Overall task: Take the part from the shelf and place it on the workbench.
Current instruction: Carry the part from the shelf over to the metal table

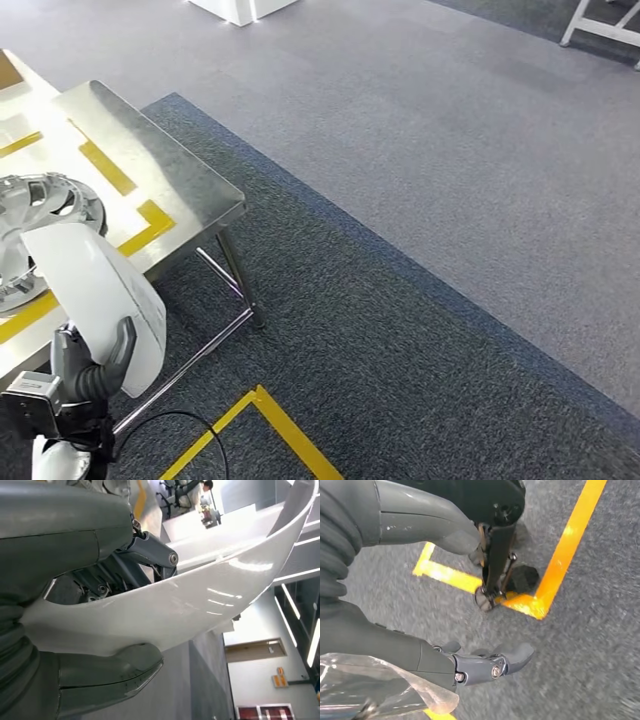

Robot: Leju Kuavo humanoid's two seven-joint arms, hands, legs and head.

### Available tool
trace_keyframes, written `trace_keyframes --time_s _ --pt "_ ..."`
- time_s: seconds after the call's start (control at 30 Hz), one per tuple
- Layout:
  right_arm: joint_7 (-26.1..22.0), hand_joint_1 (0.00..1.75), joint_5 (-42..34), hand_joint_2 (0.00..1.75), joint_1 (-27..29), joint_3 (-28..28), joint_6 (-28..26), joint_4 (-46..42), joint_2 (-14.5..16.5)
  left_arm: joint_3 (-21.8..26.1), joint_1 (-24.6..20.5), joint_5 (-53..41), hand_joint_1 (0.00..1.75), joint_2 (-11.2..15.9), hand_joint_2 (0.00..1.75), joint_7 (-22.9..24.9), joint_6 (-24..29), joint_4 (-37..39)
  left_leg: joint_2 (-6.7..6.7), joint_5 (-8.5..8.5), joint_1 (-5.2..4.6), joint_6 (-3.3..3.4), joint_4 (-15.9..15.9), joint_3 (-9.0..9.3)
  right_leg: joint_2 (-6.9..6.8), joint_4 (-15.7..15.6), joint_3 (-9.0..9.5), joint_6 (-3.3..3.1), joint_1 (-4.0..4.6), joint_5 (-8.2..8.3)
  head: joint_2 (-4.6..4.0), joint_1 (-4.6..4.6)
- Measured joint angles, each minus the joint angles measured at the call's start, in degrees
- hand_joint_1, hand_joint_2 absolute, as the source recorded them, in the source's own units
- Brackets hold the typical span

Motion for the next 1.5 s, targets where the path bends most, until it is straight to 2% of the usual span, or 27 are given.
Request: trace_keyframes --time_s 0.07,0.13,0.17,0.23,0.3,0.33,0.4,0.43,0.5,0.57,0.63,0.67,0.73,0.77,0.8,0.87,0.93,1.0,1.07,1.13,1.17,1.2,1.27,1.3,1.37,1.43,1.5 --pt "0.01 0.0 0.0 1.75 0.09 0.0 -0.02 0.0 -0.02 -0.02 0.02 -0.01 1.75 -0.02 1.75 -0.01 0.01 0.01 1.89 -3.01 0.26 -0.41 7.44 -3.58 -1.67 0.02 0.15 -0.25 0.18 -0.26 0.0 -0.11" --pt "0.02 0.0 0.0 1.75 0.09 0.0 -0.03 0.0 -0.02 -0.02 0.13 0.0 1.75 -0.01 1.75 0.01 0.01 0.02 2.27 -2.14 0.42 -0.54 8.51 -4.13 -3.23 0.03 0.45 -0.22 0.25 -0.54 0.0 -0.13" --pt "0.02 0.0 0.0 1.75 0.06 0.0 -0.02 0.0 -0.02 -0.02 0.14 0.0 1.75 0.0 1.75 0.01 0.01 0.02 2.66 -0.22 0.43 -0.48 5.65 -2.69 -3.94 0.03 0.73 -0.14 0.25 -0.74 0.0 -0.13" --pt "0.02 0.0 0.0 1.75 0.02 0.0 0.0 0.01 -0.02 -0.02 0.08 0.01 1.75 -0.01 1.75 0.02 0.0 0.02 5.06 3.15 0.06 -0.06 -2.3 1.35 -5.2 0.06 1.37 0.23 0.39 -1.23 0.0 -0.14" --pt "0.02 0.0 0.0 1.75 -0.04 0.0 0.01 0.01 -0.02 -0.02 0.0 0.0 1.75 -0.02 1.75 0.02 -0.01 0.02 7.04 3.83 -0.51 0.63 -6.36 3.31 -6.3 0.06 1.76 0.81 0.68 -1.7 0.0 -0.1" --pt "0.02 0.0 0.0 1.75 -0.09 0.0 0.01 0.0 -0.02 -0.02 0.03 -0.01 1.75 -0.02 1.75 0.03 -0.02 0.02 7.07 3.54 -0.77 0.96 -6.58 3.33 -6.92 -0.02 1.94 1.12 0.81 -1.85 0.0 -0.03" --pt "0.02 0.0 0.0 1.75 -0.21 0.0 0.01 0.0 -0.02 -0.01 0.15 -0.03 1.75 0.01 1.75 0.04 -0.02 0.01 5.68 3.67 -0.61 1.66 -6.89 3.35 -7.64 -0.17 2.3 1.76 0.7 -2.21 0.0 0.09" --pt "0.01 0.0 0.01 1.75 -0.25 0.0 0.01 0.0 -0.02 0.01 0.19 -0.03 1.75 0.03 1.75 0.03 -0.01 0.0 5.15 3.78 -0.49 1.96 -7.1 3.44 -7.19 -0.06 2.34 2.03 0.64 -2.47 0.0 0.16" --pt "-0.03 0.0 0.01 1.75 -0.27 0.0 0.01 0.0 -0.03 0.0 0.08 -0.02 1.75 0.01 1.75 0.01 -0.01 -0.01 4.21 3.95 -0.19 2.45 -7.38 3.6 -4.06 2.72 0.99 2.35 0.44 -4.27 0.0 0.51" --pt "-0.05 0.0 -0.01 1.75 -0.12 0.0 0.01 0.01 -0.03 -0.01 -0.03 -0.02 1.75 -0.04 1.75 -0.01 -0.01 -0.01 2.96 3.91 -0.12 2.76 -7.39 3.55 -1.38 10.14 -2.73 2.45 0.38 -7.63 0.0 0.82" --pt "0.0 0.0 -0.01 1.75 0.08 0.0 0.01 0.01 -0.03 -0.01 0.03 -0.02 1.75 -0.05 1.75 -0.01 -0.02 -0.01 1.4 3.86 -0.18 2.88 -7.36 3.58 -0.75 16.59 -6.58 2.47 0.39 -9.22 0.0 0.88" --pt "0.02 0.0 0.0 1.75 0.12 0.0 0.01 0.01 -0.03 -0.01 0.06 -0.02 1.75 -0.04 1.75 0.0 -0.02 -0.01 0.55 3.84 -0.22 2.89 -7.33 3.65 -0.67 16.8 -7.19 2.39 0.41 -8.26 0.0 0.88" --pt "0.02 0.0 0.0 1.75 0.07 0.0 -0.01 0.0 -0.07 -0.01 0.07 -0.03 1.75 -0.04 1.75 0.0 -0.03 -0.01 -1.12 3.75 -0.23 2.76 -7.24 3.86 0.25 10.61 -5.25 2.02 0.4 -3.53 0.0 0.89" --pt "0.02 0.0 -0.01 1.75 0.03 0.0 -0.02 0.0 -0.1 -0.01 0.07 -0.03 1.75 -0.04 1.75 0.0 -0.03 -0.01 -1.86 3.67 -0.25 2.59 -7.14 3.89 1.72 6.6 -3.65 1.78 0.31 -1.6 0.0 0.88" --pt "0.02 0.0 -0.01 1.75 -0.01 0.0 -0.02 0.01 -0.13 -0.01 0.03 -0.03 1.75 -0.04 1.75 0.0 -0.04 -0.01 -2.53 3.59 -0.22 2.38 -6.98 3.79 3.08 3.31 -2.18 1.58 0.21 -0.4 0.0 0.86" --pt "0.02 0.0 -0.02 1.75 0.0 0.0 -0.01 0.01 -0.17 -0.01 0.01 -0.02 1.75 -0.04 1.75 0.02 -0.04 -0.01 -3.76 3.68 -0.02 1.69 -6.9 3.4 4.59 0.85 -0.84 1.22 0.22 -0.27 0.0 0.82" --pt "0.03 0.0 -0.01 1.75 0.02 0.0 0.01 0.01 -0.14 0.01 0.11 -0.03 1.75 -0.02 1.75 0.02 -0.04 -0.01 -4.61 3.79 0.21 0.94 -6.96 3.14 3.35 0.38 -0.4 0.75 0.28 -0.15 0.0 0.83" --pt "0.01 0.0 -0.01 1.75 0.04 0.0 0.01 0.01 -0.08 0.01 0.05 -0.03 1.75 0.02 1.75 0.01 -0.01 -0.01 -2.47 2.36 0.07 0.36 -4.72 2.12 1.77 -0.1 0.05 0.05 0.09 -0.06 0.0 0.53" --pt "-0.01 0.0 0.0 1.75 0.13 0.0 -0.01 0.0 -0.05 -0.01 -0.11 -0.02 1.75 0.0 1.75 0.01 0.01 -0.01 0.86 -0.98 0.11 -0.13 1.79 -0.93 0.09 -0.29 0.41 -0.48 0.12 -0.26 0.0 0.25" --pt "-0.01 0.0 0.0 1.75 0.2 0.0 -0.04 0.0 -0.07 -0.03 -0.05 -0.02 1.75 -0.01 1.75 0.02 -0.02 0.0 1.96 -3.16 0.44 -0.52 8.22 -4.08 -1.63 -0.27 0.7 -0.61 0.24 -0.59 0.0 0.24" --pt "0.01 0.0 0.0 1.75 0.18 0.0 -0.06 0.0 -0.08 -0.03 0.01 -0.01 1.75 0.0 1.75 0.02 -0.02 0.01 2.13 -2.76 0.54 -0.61 8.93 -4.46 -2.43 -0.26 0.9 -0.56 0.26 -0.78 0.0 0.23" --pt "0.01 0.0 0.0 1.75 0.16 0.0 -0.04 0.0 -0.08 -0.03 0.06 -0.01 1.75 0.01 1.75 0.02 -0.02 0.01 2.37 -1.25 0.58 -0.61 7.31 -3.67 -3.19 -0.26 1.2 -0.47 0.27 -1.0 0.0 0.22" --pt "0.02 0.0 0.0 1.75 0.08 0.0 -0.01 0.0 -0.06 -0.03 0.05 -0.01 1.75 0.02 1.75 0.02 -0.02 0.02 4.12 2.62 0.35 -0.21 -0.25 0.21 -4.53 -0.26 1.89 -0.16 0.3 -1.53 0.0 0.24" --pt "0.01 0.0 0.0 1.75 0.05 0.0 0.01 0.0 -0.05 -0.03 0.01 -0.01 1.75 0.02 1.75 0.02 -0.02 0.01 5.36 3.69 0.04 0.12 -3.72 1.97 -5.1 -0.22 2.12 0.14 0.42 -1.87 0.0 0.2" --pt "0.01 0.0 0.0 1.75 -0.07 0.0 0.01 0.0 -0.05 -0.03 -0.02 -0.02 1.75 0.01 1.75 0.03 -0.02 0.0 6.71 3.73 -0.54 0.75 -6.64 3.35 -6.23 -0.25 2.33 0.82 0.68 -2.39 0.0 0.36" --pt "0.02 0.0 0.0 1.75 -0.22 0.0 0.01 0.0 -0.06 -0.02 0.08 -0.03 1.75 0.03 1.75 0.03 -0.02 -0.01 5.64 3.71 -0.57 1.38 -6.96 3.28 -7.28 -0.44 2.89 1.45 0.72 -2.74 0.0 0.52" --pt "-0.02 0.0 0.0 1.75 -0.31 0.0 0.01 0.0 -0.08 0.01 0.06 -0.03 1.75 0.04 1.75 0.01 -0.02 -0.01 4.36 3.94 -0.23 2.03 -7.36 3.44 -5.25 1.12 2.49 1.95 0.49 -4.07 0.0 0.76"
